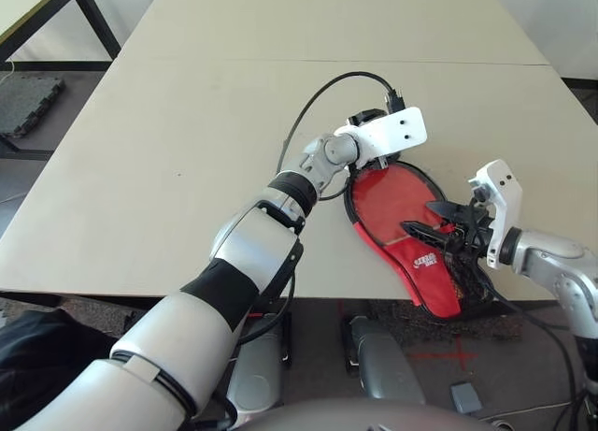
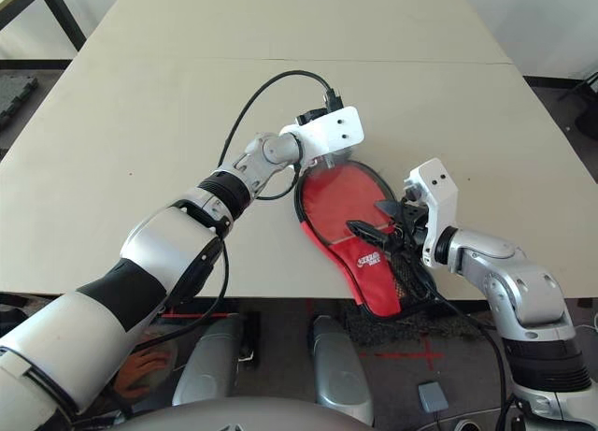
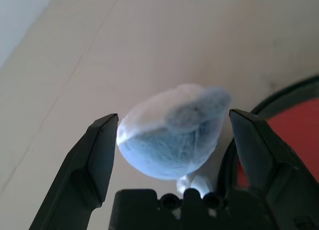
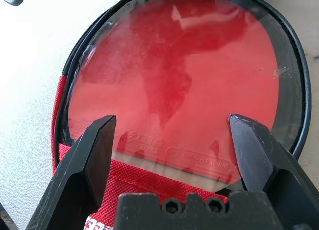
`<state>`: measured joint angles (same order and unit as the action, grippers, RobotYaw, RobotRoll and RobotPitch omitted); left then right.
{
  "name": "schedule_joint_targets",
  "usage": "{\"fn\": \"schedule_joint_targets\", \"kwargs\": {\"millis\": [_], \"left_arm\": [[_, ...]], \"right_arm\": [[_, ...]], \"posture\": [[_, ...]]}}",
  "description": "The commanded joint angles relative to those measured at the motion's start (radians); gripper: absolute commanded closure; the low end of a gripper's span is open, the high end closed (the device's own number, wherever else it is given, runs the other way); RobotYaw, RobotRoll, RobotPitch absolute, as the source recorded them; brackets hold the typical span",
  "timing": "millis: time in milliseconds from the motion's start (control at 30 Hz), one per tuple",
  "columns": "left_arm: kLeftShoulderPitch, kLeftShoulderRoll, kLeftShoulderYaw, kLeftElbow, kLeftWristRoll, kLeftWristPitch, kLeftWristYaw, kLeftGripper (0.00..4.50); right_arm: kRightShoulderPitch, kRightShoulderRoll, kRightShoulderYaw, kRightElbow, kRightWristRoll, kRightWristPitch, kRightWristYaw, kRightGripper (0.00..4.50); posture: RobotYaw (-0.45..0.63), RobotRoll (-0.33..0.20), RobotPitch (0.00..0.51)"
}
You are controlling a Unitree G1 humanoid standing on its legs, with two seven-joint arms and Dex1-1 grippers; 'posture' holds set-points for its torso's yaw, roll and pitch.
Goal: Store the ping-pong paddle in its case and zip it.
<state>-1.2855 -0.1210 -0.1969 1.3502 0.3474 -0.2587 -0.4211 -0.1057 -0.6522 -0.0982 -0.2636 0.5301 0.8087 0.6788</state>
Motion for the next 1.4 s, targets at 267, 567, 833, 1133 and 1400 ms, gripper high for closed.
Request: {"fn": "schedule_joint_targets", "kwargs": {"millis": [267,567,833,1133,1400], "left_arm": [[-0.028,0.103,0.069,-0.069,-0.122,0.023,-0.373,0.04],[0.136,0.185,0.004,-0.215,-0.137,0.116,-0.653,0.04],[0.289,0.177,-0.046,-0.362,-0.159,0.200,-0.700,0.04],[0.324,0.190,-0.114,-0.377,-0.128,0.207,-0.689,0.04],[0.328,0.190,-0.130,-0.392,-0.142,0.212,-0.709,0.04]], "right_arm": [[0.004,-0.020,0.075,0.128,-0.045,0.027,0.047,0.00],[-0.028,-0.044,0.089,0.167,-0.058,0.007,0.090,0.00],[-0.049,-0.049,0.087,0.181,-0.066,0.000,0.099,0.00],[-0.110,-0.071,0.014,0.173,-0.008,0.035,0.113,0.00],[-0.382,-0.109,0.004,0.249,-0.066,-0.043,0.093,0.00]], "posture": [[-0.04,0.000,0.193],[-0.01,0.000,0.192],[-0.02,0.000,0.192],[-0.03,0.000,0.196],[-0.03,0.000,0.204]]}}
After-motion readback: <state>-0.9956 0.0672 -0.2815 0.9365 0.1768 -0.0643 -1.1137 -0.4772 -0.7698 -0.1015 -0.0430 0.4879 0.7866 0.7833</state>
